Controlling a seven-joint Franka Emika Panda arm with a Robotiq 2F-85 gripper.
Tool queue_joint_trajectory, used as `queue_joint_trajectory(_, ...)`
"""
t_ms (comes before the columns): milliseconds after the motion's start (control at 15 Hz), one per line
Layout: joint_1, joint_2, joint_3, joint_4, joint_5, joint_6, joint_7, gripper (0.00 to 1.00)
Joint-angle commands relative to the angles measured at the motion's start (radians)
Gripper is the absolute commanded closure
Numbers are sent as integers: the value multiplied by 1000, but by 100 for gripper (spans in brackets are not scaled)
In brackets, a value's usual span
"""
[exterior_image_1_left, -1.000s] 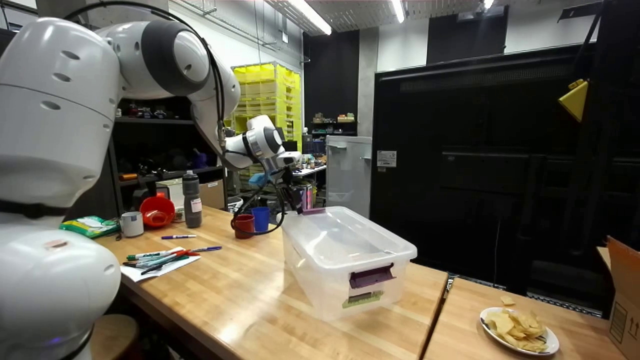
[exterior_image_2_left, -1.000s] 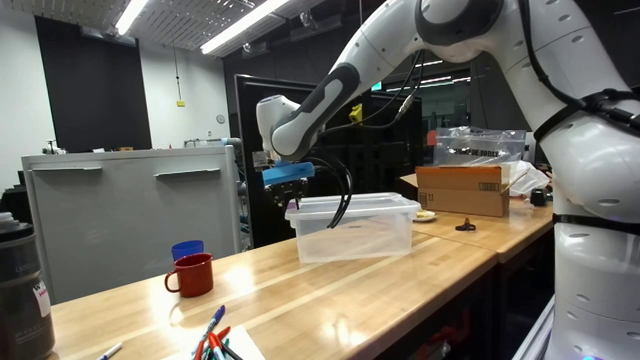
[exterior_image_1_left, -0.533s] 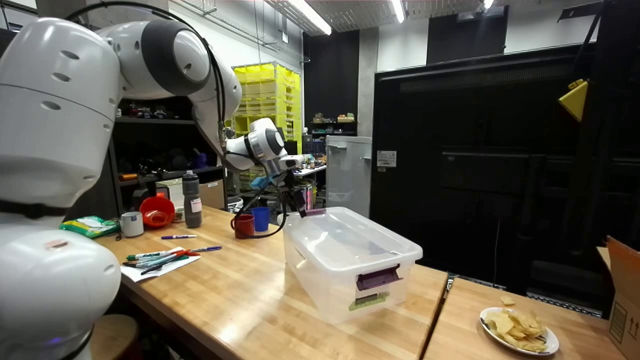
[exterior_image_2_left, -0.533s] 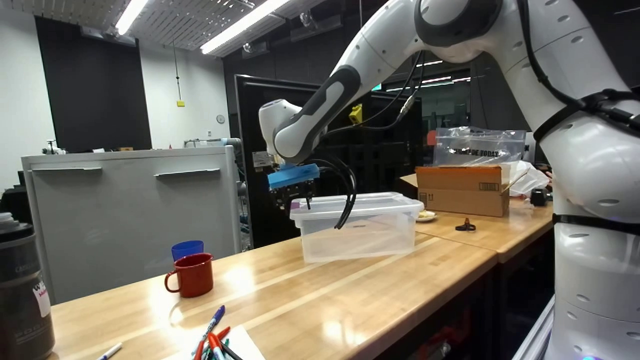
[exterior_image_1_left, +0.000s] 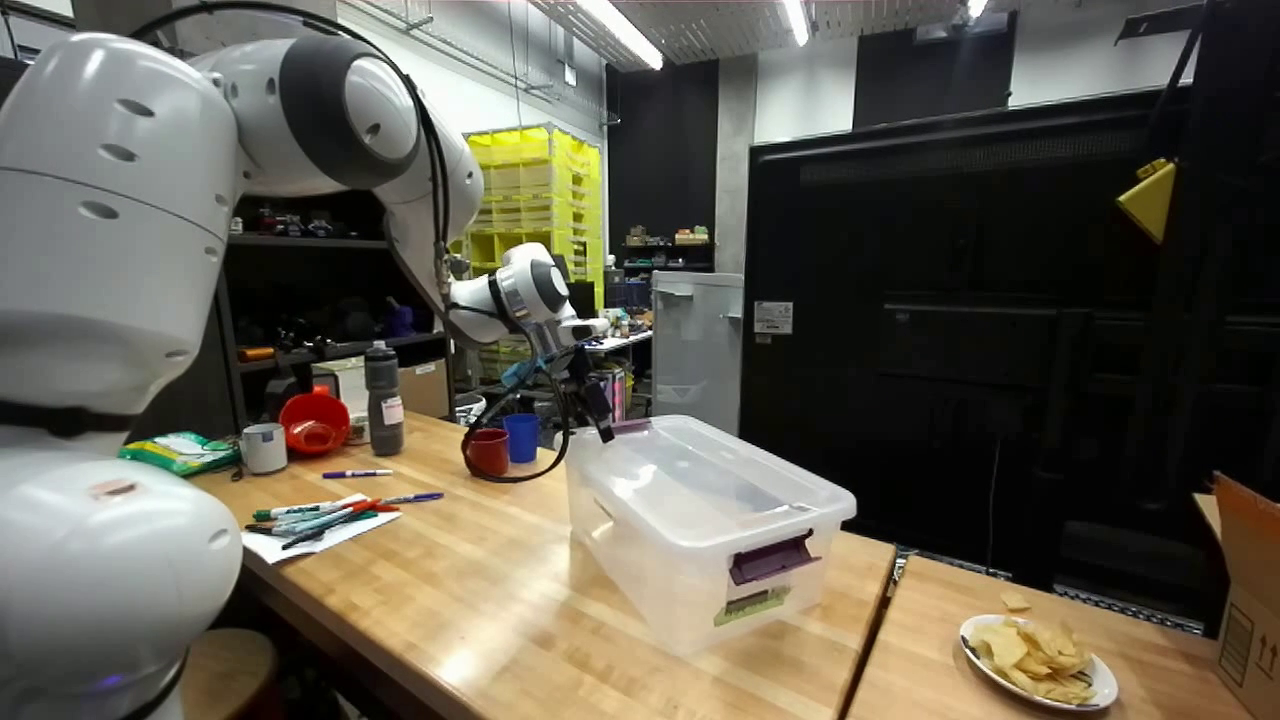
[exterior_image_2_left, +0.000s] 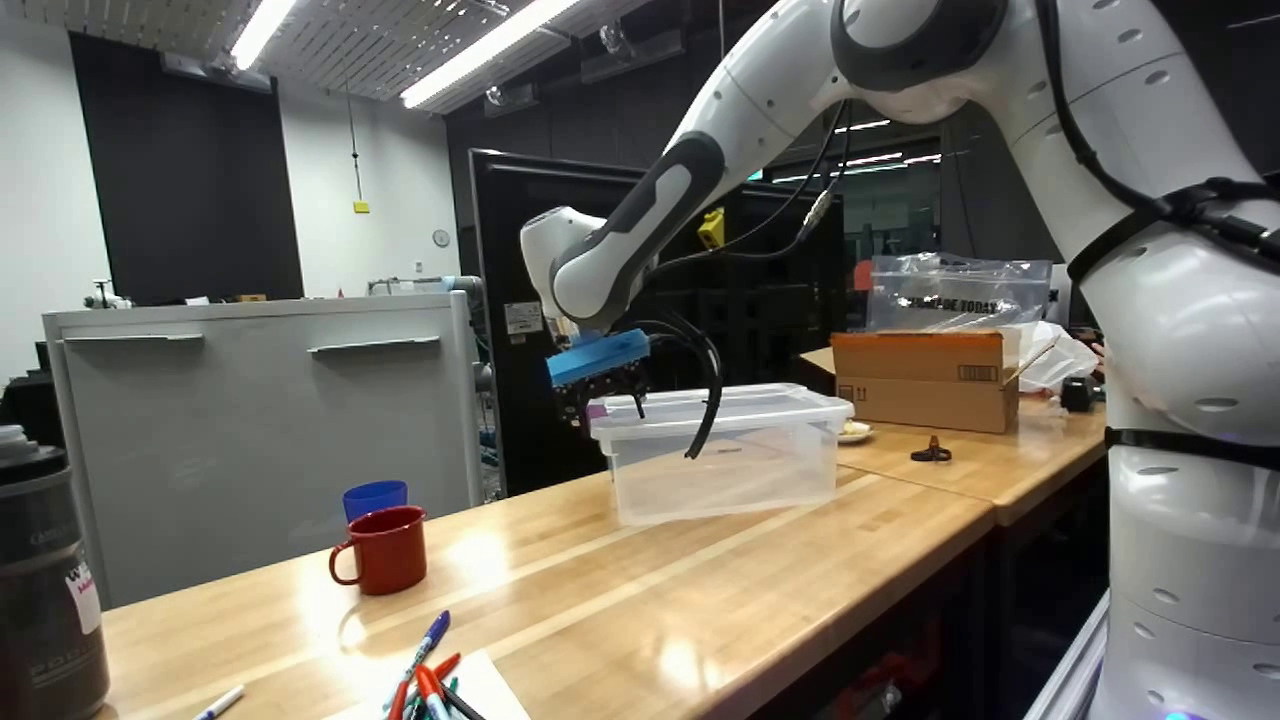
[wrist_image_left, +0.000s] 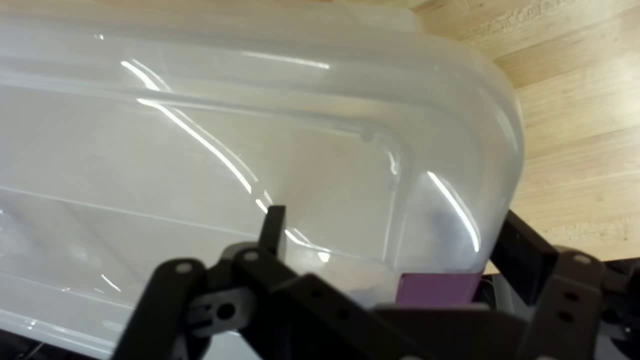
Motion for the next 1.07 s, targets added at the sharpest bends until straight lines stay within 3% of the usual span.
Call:
queue_joint_trajectory(0, 16, -56, -3, -53, -24, -37, 21, 0)
queue_joint_trajectory(600, 42, -56, 19, 5, -85, -80, 10, 0)
queue_joint_trajectory(1000, 50, 0, 31, 103, -111, -110, -11, 0)
